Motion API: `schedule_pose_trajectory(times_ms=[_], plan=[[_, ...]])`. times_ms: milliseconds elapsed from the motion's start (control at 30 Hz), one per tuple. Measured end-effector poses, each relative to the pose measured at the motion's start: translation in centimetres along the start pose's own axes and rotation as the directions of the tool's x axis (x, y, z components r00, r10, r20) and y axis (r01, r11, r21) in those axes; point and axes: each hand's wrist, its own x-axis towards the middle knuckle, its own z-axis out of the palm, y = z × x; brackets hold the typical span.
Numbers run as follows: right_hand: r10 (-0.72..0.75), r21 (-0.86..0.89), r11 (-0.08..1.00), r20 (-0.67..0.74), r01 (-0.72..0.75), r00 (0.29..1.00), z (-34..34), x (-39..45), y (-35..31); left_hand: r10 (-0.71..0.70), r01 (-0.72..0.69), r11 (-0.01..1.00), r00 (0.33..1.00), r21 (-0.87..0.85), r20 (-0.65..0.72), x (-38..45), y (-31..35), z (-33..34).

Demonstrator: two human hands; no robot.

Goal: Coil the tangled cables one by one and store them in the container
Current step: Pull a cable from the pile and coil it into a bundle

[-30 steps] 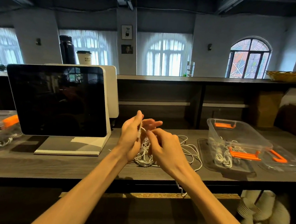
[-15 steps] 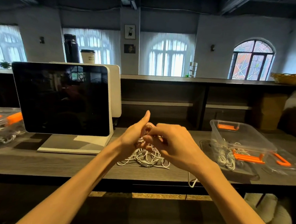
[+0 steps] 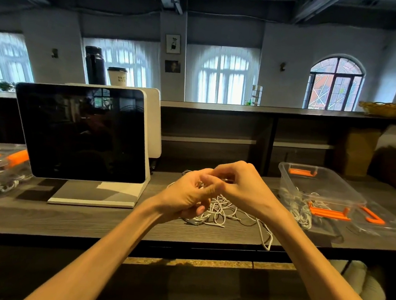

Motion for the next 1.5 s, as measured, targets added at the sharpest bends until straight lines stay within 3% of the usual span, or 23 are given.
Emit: schedule_pose_trajectory(times_ms=[167,267,367,467,533,700,900,1033,1167,1267,1300,1400,1500], plan=[[-0.086,0.042,0.996,0.065,0.083,0.994,-0.4,-0.2,-0.3,-0.223,0.231,0.973,0.959,-0.027,0.174,-1.0,1.1,-0.2],[-0.065,0.160,0.986,0.052,0.056,0.997,-0.3,-0.1,-0.7,-0.211,0.245,0.951,0.960,-0.188,0.181,-0.9,0.2,-0.7],[0.057,0.240,0.971,-0.130,-0.024,0.990,0.4,0.0,0.4,-0.107,0.109,0.913,0.994,-0.393,0.027,0.0,-0.5,-1.0],[0.160,0.184,0.976,-0.255,-0.115,0.954,1.1,-0.3,1.7,-0.084,-0.035,0.883,0.969,-0.468,-0.232,0.8,-0.7,-1.3],[0.145,0.151,0.983,-0.276,-0.106,0.950,1.9,-0.7,1.4,-0.069,-0.081,0.903,0.942,-0.422,-0.328,1.0,-0.9,-1.4],[0.044,-0.003,0.999,-0.269,-0.046,0.962,4.2,-1.0,0.2,-0.051,-0.041,0.968,0.934,-0.248,-0.353,1.5,-0.5,0.4],[-0.051,-0.227,0.974,-0.159,0.014,0.986,4.2,-1.4,-0.5,-0.025,-0.029,0.994,0.880,-0.106,-0.474,1.6,-0.4,1.1],[-0.044,-0.283,0.959,-0.093,0.016,0.995,4.7,-1.8,-0.6,-0.024,-0.087,0.984,0.797,-0.154,-0.604,1.8,-0.5,1.0],[-0.021,-0.276,0.961,-0.043,0.009,0.999,5.2,-2.1,-0.4,-0.008,-0.118,0.981,0.774,-0.157,-0.633,1.9,-0.2,0.9],[0.028,-0.153,0.988,0.016,-0.025,0.999,5.5,-2.3,-0.3,-0.052,-0.242,0.885,0.798,-0.399,-0.600,1.7,0.8,0.7],[0.047,-0.142,0.989,0.049,-0.039,0.998,5.4,-2.6,-0.3,-0.054,-0.257,0.876,0.790,-0.409,-0.611,1.5,1.1,0.6],[-0.010,-0.292,0.956,0.105,0.040,0.994,4.7,-3.2,-0.2,0.036,-0.175,0.975,0.731,-0.136,-0.681,1.4,1.1,-0.2],[-0.098,-0.467,0.868,0.171,0.168,0.980,3.4,-3.2,-1.3,0.077,-0.051,0.997,0.788,0.060,-0.610,0.9,0.9,-0.5]])
